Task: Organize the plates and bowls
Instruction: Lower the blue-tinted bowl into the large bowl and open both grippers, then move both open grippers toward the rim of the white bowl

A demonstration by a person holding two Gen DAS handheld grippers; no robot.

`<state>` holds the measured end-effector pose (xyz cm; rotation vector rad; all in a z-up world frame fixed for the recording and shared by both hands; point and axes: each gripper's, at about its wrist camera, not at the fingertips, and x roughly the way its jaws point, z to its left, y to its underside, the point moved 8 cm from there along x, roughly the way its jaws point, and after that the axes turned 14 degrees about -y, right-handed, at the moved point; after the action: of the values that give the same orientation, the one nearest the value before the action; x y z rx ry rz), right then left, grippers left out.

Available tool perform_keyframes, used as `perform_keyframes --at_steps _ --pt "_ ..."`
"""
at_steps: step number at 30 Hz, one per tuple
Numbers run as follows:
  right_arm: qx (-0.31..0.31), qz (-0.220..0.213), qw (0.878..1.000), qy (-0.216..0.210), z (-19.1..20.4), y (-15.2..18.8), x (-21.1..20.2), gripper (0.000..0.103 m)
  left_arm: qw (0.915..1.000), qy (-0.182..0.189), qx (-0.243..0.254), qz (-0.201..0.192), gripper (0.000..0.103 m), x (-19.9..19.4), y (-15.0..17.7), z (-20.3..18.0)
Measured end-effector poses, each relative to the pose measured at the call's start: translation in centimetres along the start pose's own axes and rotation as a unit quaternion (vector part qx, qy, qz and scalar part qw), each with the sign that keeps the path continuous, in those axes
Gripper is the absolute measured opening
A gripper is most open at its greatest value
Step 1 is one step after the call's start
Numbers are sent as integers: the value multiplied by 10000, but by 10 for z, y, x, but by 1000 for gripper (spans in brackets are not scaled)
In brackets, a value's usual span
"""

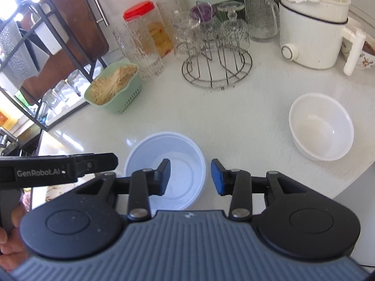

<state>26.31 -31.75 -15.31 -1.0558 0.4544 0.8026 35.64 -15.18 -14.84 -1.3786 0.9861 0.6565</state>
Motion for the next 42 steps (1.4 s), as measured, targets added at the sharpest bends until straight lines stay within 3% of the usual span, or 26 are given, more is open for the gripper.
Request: perform_keyframes --at_steps 10,23,31,42 --pt "-213 -376 9991 9 17 -18 -28 41 9991 9 -66 -428 49 -32 -17 3" --pt "-131 -774 9968 120 31 -15 -63 41 9960 105 -105 -878 49 -72 -17 -2" --pt "-142 -855 9958 283 30 -9 -71 41 9959 175 -13 -883 49 -72 -13 -7" --pt "10 -1050 9937 381 0 -31 -79 41 9966 235 295 -735 49 -58 -25 -49"
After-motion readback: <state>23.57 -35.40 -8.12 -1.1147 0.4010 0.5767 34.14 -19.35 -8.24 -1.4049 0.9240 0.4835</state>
